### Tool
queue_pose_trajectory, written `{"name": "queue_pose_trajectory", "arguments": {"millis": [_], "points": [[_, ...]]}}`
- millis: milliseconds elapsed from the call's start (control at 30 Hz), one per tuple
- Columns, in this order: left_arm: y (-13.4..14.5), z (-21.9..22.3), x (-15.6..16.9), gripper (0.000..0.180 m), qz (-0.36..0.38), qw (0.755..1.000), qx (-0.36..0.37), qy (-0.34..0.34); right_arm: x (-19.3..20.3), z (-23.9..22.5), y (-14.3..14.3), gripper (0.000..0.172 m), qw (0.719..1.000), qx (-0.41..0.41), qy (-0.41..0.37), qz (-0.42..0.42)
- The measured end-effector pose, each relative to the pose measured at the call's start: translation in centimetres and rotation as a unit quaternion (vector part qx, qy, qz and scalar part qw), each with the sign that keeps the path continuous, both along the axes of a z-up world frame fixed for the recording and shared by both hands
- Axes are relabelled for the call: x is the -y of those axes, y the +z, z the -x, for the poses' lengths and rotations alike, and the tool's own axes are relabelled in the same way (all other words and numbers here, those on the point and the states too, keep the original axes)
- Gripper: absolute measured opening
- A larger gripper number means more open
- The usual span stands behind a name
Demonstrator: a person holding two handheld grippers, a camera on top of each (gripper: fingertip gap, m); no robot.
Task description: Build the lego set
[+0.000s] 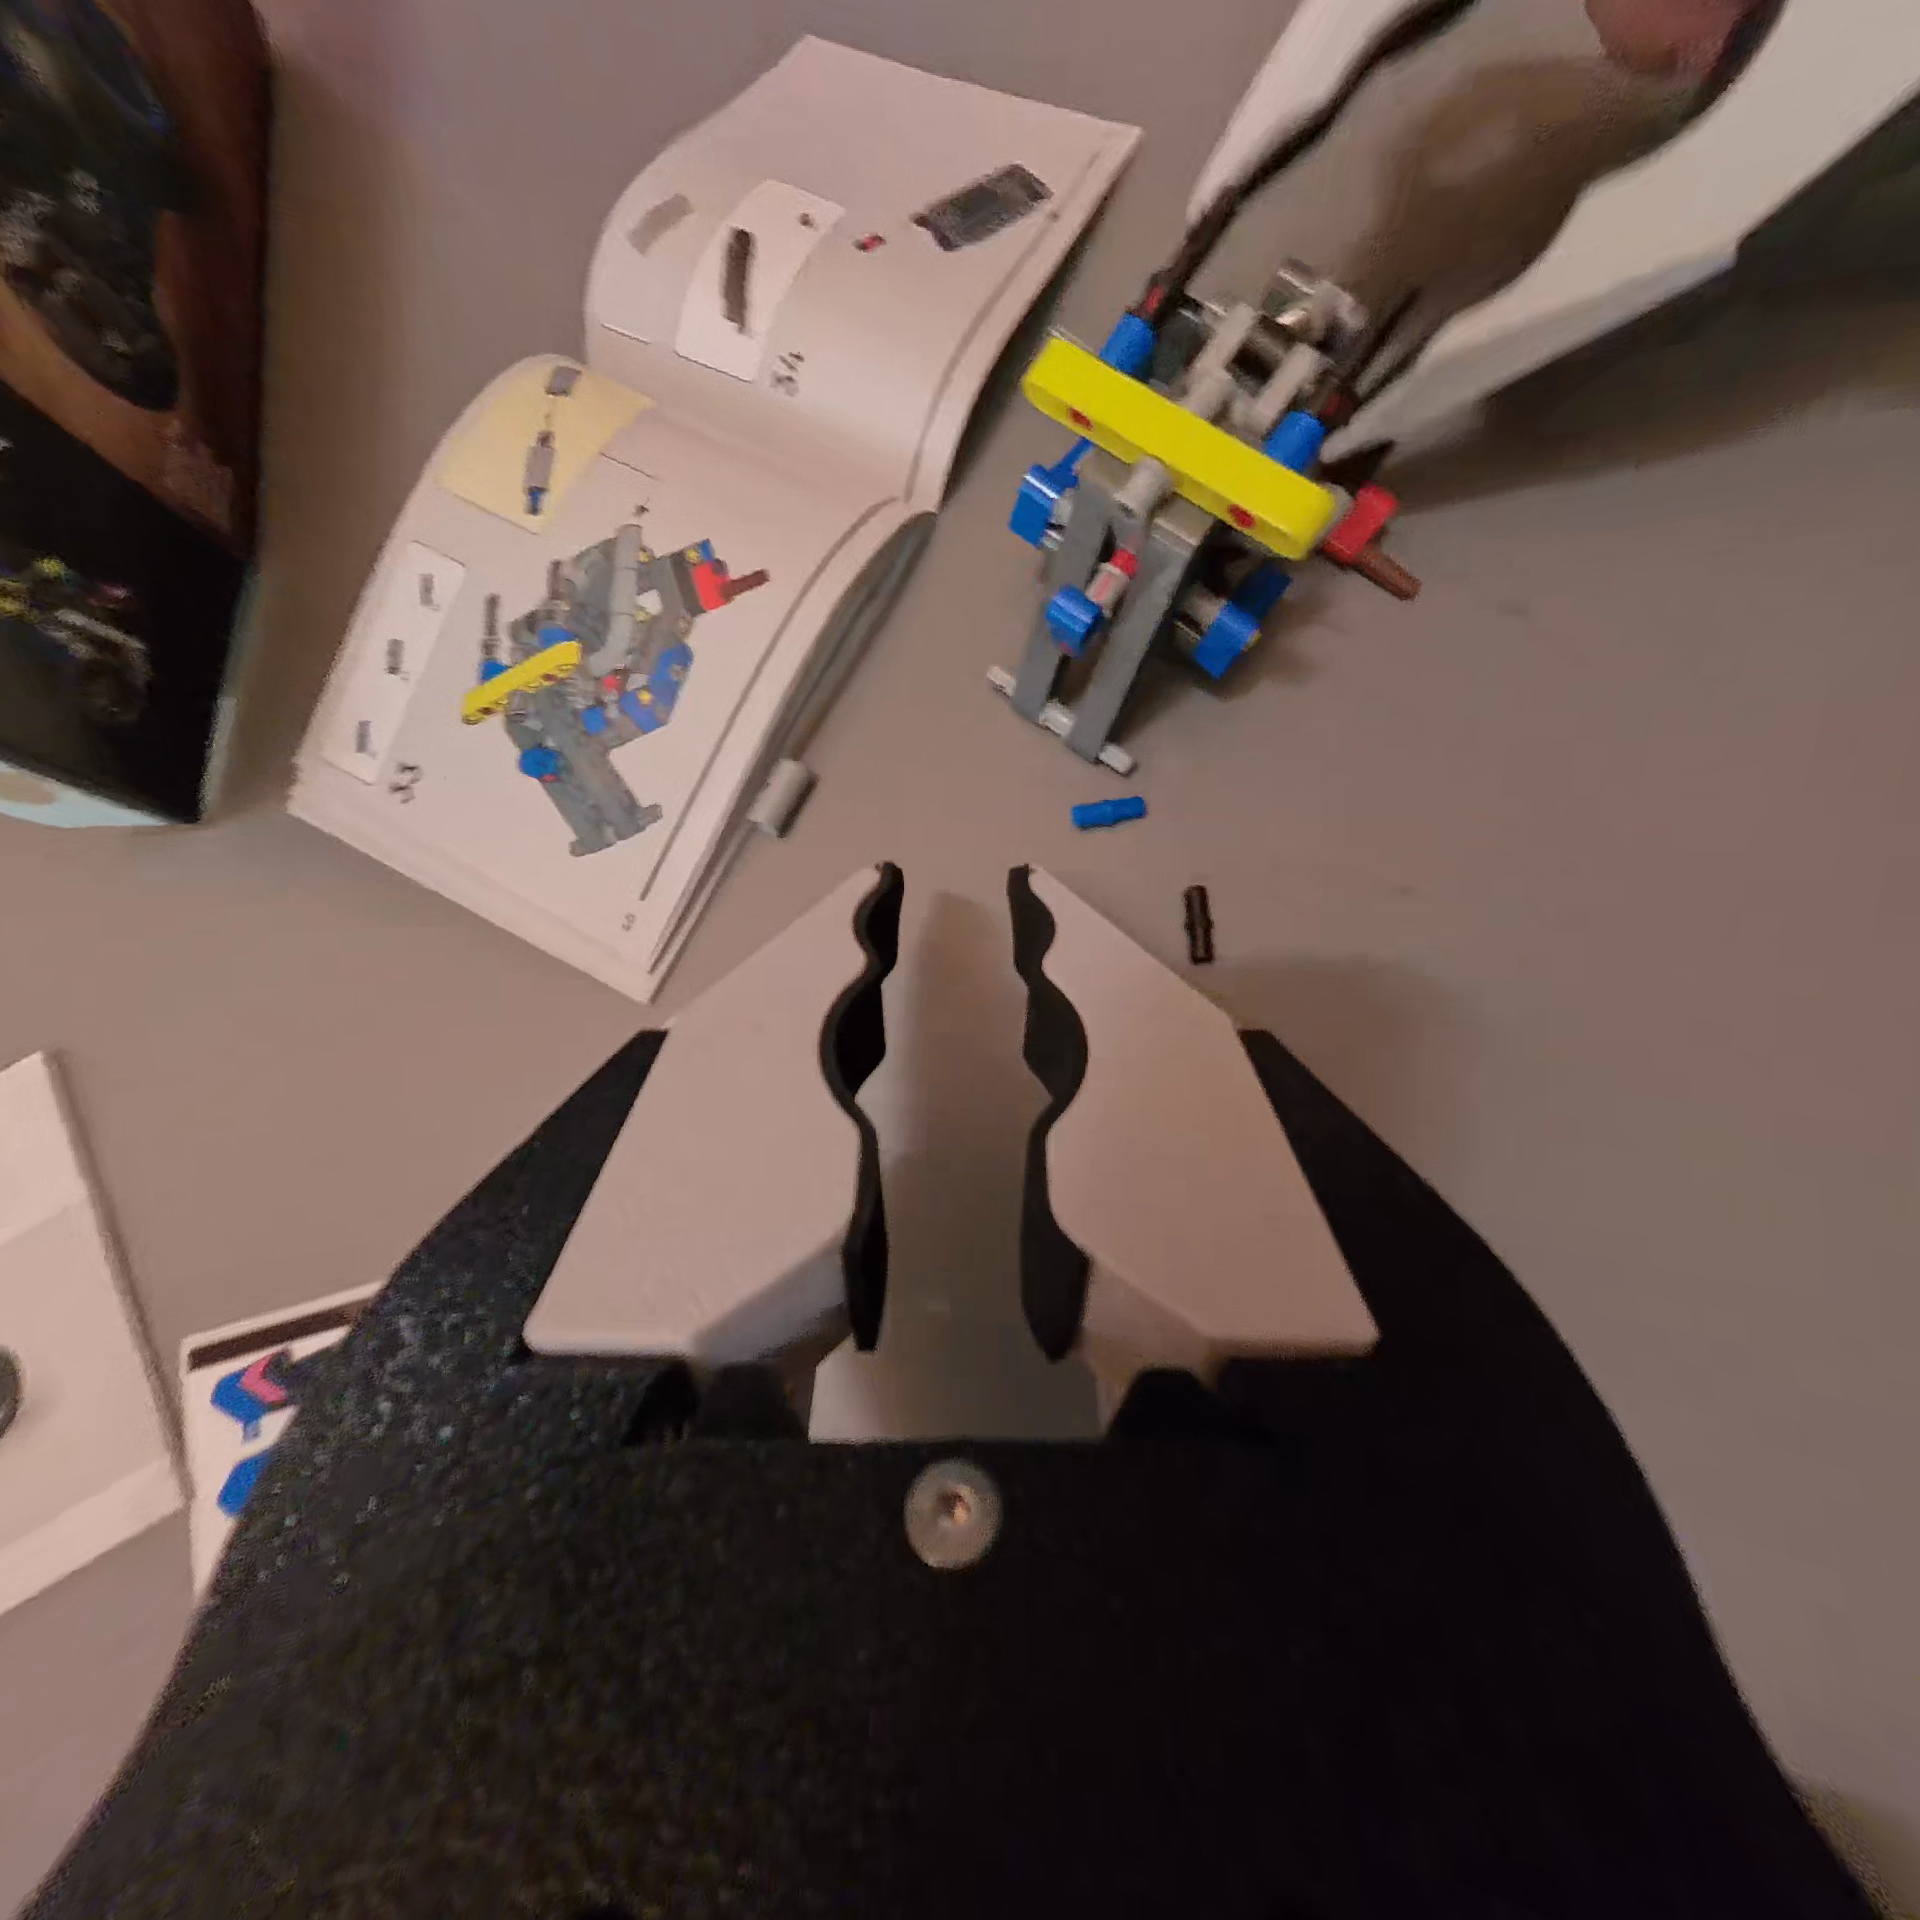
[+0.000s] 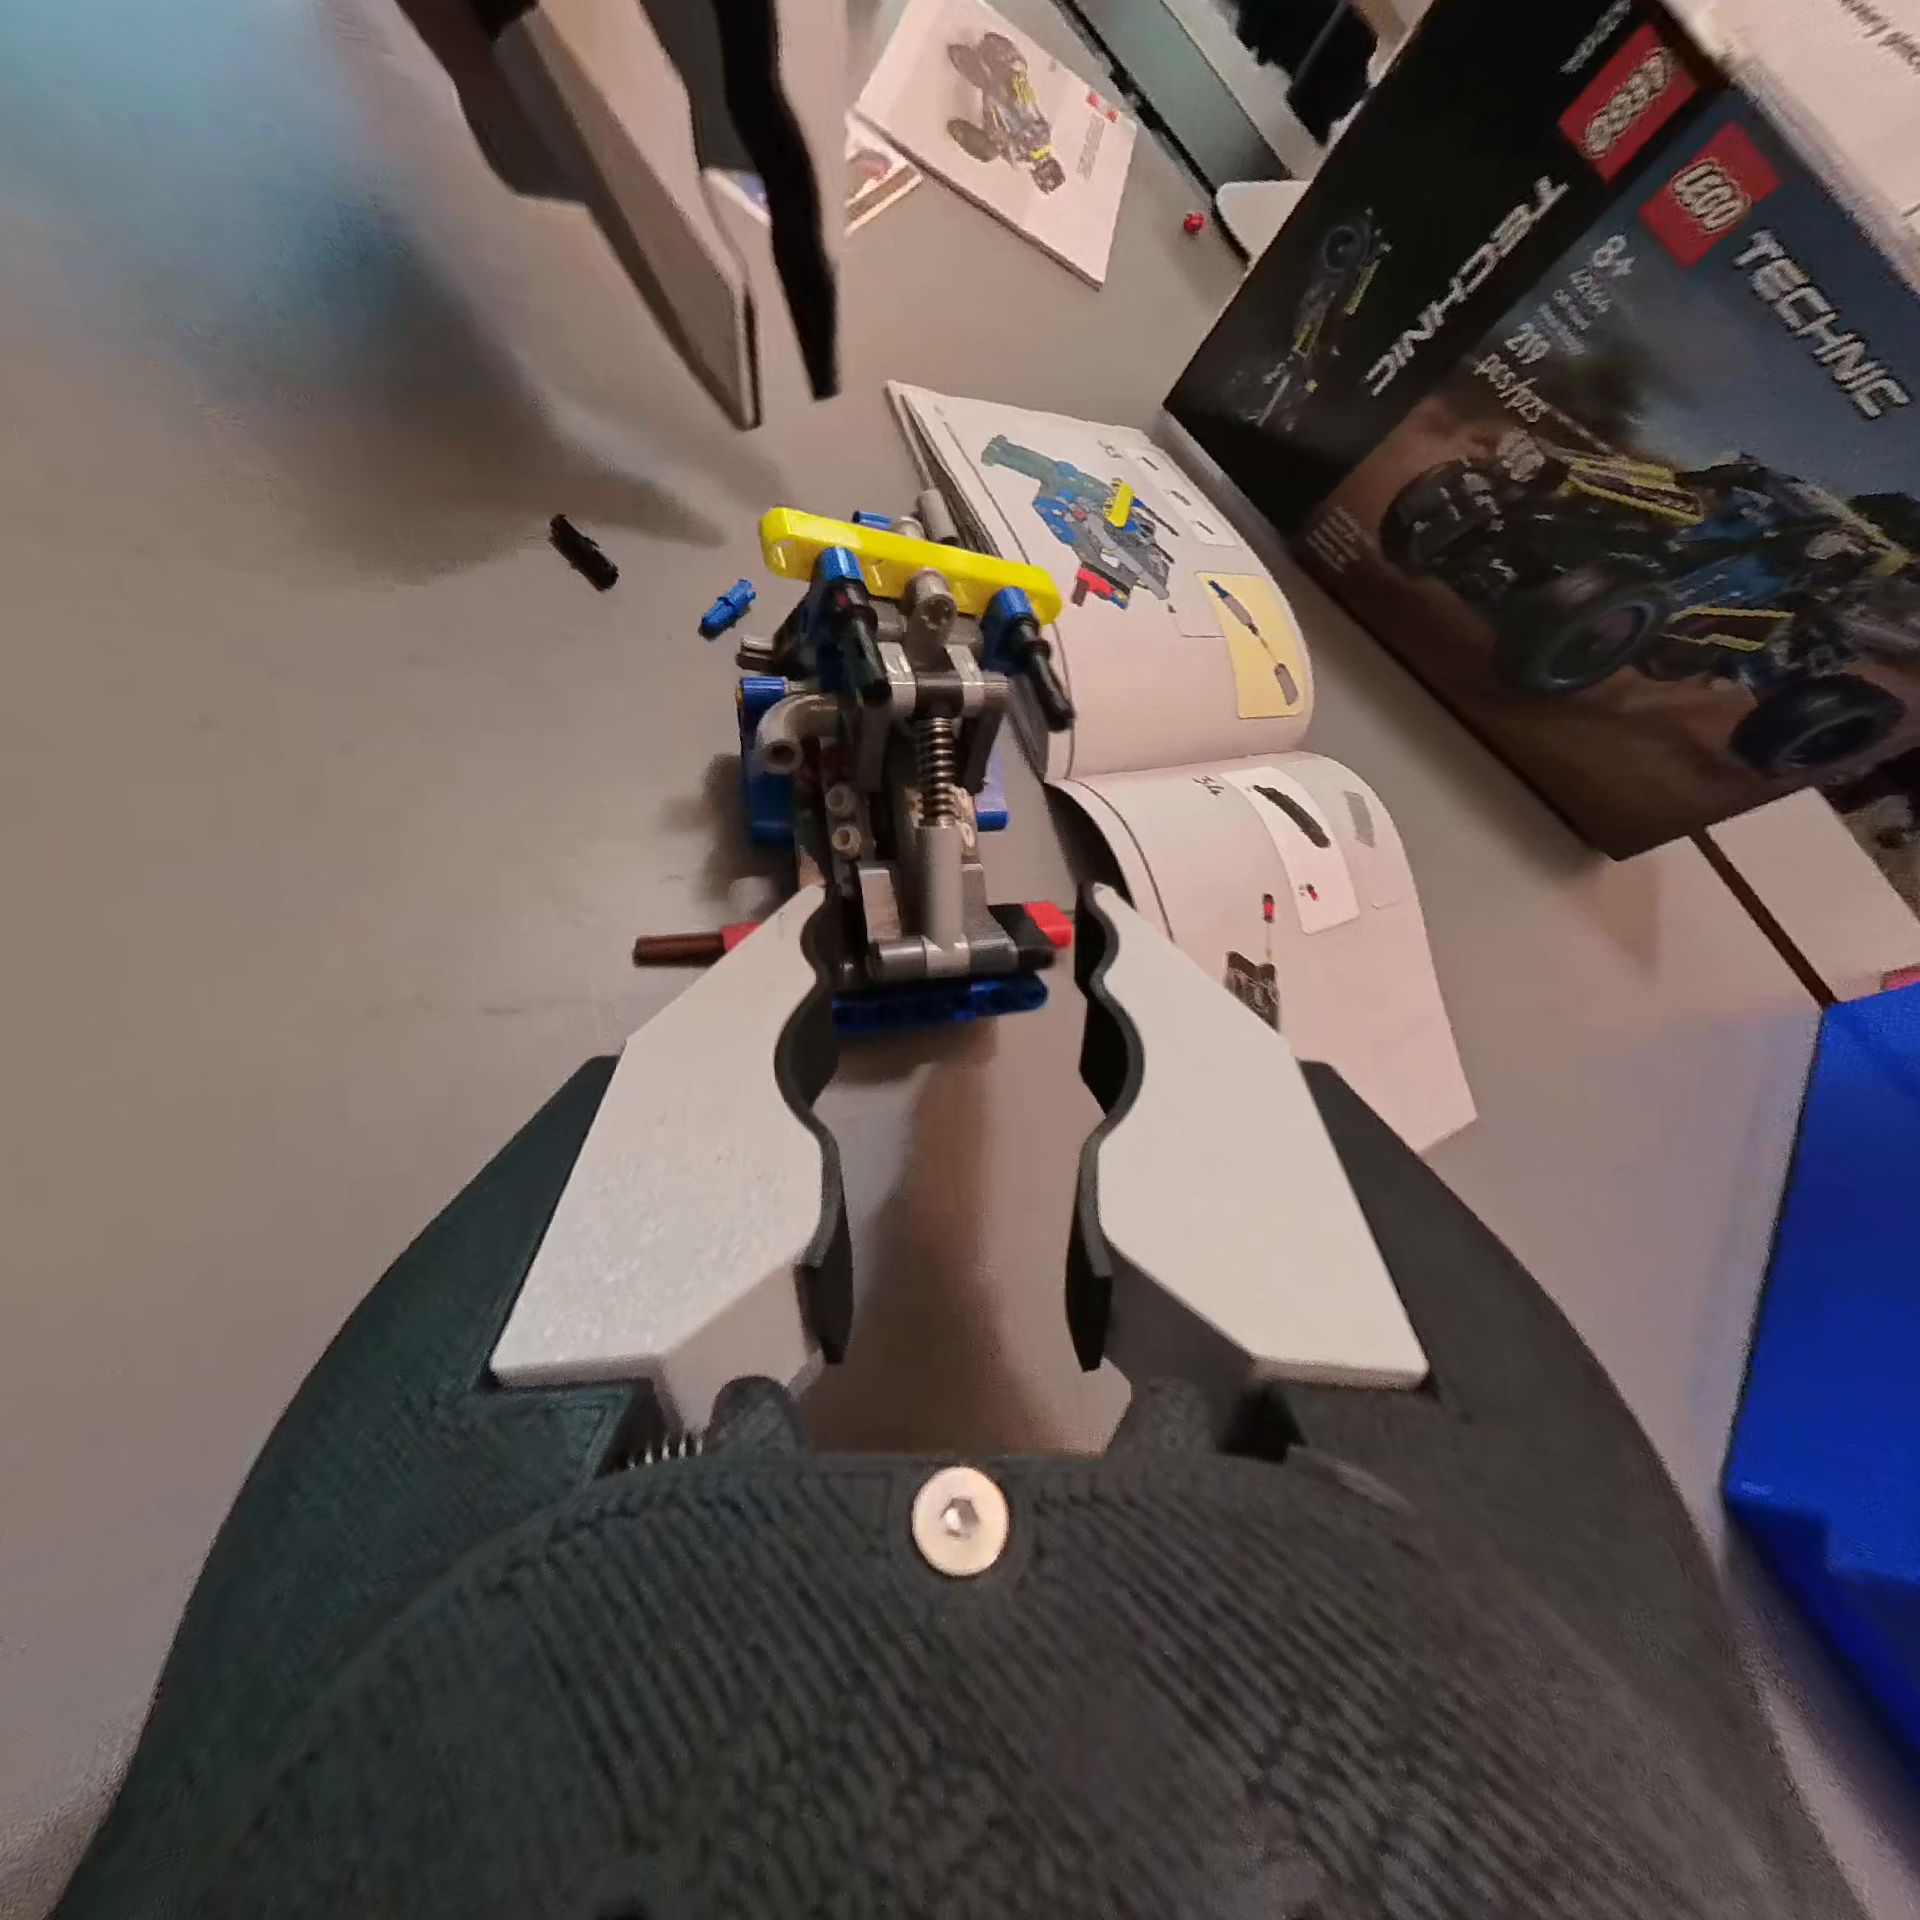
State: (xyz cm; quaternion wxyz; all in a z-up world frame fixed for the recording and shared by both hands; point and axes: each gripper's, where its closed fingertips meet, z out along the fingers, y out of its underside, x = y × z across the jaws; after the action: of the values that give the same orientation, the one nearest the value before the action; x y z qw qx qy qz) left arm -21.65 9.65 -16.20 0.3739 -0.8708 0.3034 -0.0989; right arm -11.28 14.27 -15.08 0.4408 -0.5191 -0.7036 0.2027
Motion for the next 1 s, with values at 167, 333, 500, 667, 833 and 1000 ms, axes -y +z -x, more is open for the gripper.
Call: {"name": "queue_pose_trajectory", "arguments": {"millis": [167,333,500,667,833,1000], "points": [[-0.6,-1.8,0.6,0.010,0.002,0.998,-0.001,-0.063,2.4,-2.1,2.2,0.038,0.998,-0.024,0.034,0.037],[-2.0,-2.9,0.1,0.022,0.025,0.993,-0.002,-0.116,6.4,-1.7,1.6,0.031,0.995,-0.009,0.069,0.077],[-2.4,-4.1,-0.1,0.007,0.033,0.989,0.019,-0.141,8.8,-0.6,0.3,0.031,0.993,0.011,0.097,0.071],[-2.4,-3.2,-0.1,0.002,0.018,0.995,0.013,-0.102,8.6,0.2,1.0,0.031,0.995,0.007,0.093,0.046],[-1.3,-0.5,-0.2,0.002,-0.014,0.999,0.031,-0.006,9.2,2.0,1.6,0.029,0.995,-0.003,0.091,0.032],[-1.2,1.3,1.3,0.002,0.002,0.999,0.034,0.033,10.6,3.7,1.3,0.026,0.994,0.002,0.110,0.007]]}}
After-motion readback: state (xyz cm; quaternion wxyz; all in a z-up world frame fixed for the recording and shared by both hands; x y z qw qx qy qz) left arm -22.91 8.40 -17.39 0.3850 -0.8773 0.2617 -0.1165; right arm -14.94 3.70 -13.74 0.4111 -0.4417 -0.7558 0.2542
